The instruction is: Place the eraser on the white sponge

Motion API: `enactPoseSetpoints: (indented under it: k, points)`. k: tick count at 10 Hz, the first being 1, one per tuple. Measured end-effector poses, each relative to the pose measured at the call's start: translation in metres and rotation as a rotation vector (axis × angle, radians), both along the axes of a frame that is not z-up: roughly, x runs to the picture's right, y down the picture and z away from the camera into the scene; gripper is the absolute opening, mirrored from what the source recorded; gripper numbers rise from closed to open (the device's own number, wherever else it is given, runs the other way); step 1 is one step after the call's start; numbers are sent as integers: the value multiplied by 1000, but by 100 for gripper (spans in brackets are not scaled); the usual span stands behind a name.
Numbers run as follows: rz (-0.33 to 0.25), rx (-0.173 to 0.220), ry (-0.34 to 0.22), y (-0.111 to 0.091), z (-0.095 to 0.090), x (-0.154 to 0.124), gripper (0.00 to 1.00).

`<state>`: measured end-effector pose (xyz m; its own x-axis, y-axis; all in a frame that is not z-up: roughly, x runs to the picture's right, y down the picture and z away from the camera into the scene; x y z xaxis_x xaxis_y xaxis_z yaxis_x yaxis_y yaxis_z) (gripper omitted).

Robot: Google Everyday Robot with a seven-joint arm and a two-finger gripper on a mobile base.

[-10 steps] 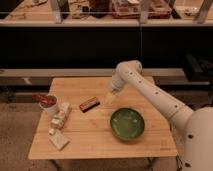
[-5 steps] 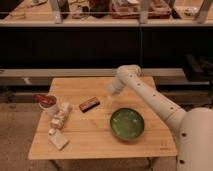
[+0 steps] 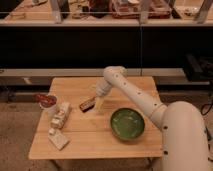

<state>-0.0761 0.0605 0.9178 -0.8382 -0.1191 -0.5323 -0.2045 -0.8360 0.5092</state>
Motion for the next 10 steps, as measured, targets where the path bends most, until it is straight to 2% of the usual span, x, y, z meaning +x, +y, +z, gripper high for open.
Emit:
enactPoseSetpoints:
  k: [3,4,8,10]
  points:
    - [-63,-22,-13,20,17,-9,79]
    - [-73,-29,-15,24,22,-11,73]
    - [-95,-56,-42,30,27,-20,35]
    - [-120,-66,-62,32,17,-23,16]
